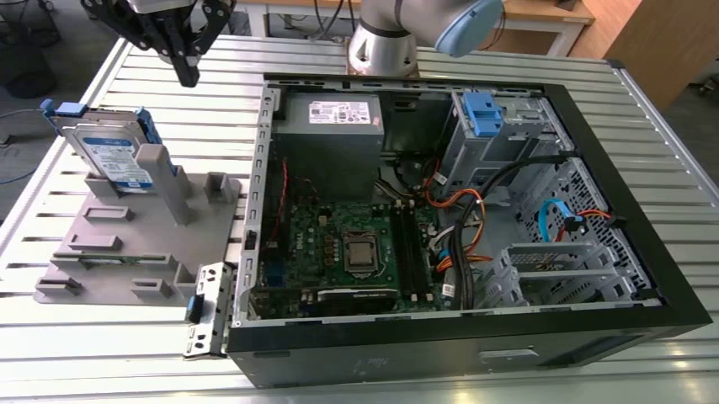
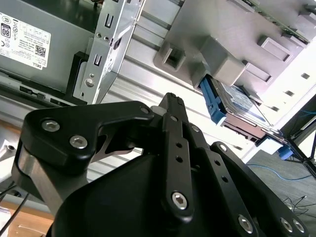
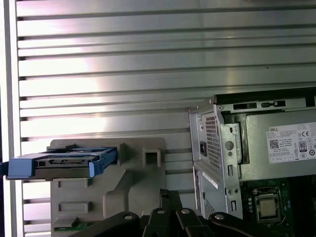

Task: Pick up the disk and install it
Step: 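Reach for the disk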

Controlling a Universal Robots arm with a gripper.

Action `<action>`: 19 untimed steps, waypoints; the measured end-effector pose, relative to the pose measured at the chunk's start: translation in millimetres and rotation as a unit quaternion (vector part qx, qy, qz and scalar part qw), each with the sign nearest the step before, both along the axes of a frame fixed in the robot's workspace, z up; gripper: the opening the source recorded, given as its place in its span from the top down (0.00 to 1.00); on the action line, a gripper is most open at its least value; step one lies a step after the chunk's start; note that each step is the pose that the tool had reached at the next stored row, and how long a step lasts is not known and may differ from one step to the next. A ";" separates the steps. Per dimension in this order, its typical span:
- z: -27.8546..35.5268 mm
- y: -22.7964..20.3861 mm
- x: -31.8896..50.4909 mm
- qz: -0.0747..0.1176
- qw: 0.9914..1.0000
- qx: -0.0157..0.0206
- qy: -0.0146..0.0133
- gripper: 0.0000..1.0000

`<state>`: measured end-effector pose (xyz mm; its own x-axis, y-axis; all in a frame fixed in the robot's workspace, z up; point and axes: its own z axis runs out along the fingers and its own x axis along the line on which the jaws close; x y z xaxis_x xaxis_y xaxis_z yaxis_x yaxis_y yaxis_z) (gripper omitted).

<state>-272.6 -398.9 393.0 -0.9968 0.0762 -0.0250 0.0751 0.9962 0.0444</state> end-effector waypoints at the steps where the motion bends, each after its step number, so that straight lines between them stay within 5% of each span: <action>1: 0.0 0.0 -1.3 0.000 1.000 0.000 0.000 0.89; 19: -1.2 0.0 -25.8 0.000 1.000 0.000 0.000 0.89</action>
<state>-298.3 -398.9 391.9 -0.9968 0.0762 -0.0249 0.0750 0.9962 0.0444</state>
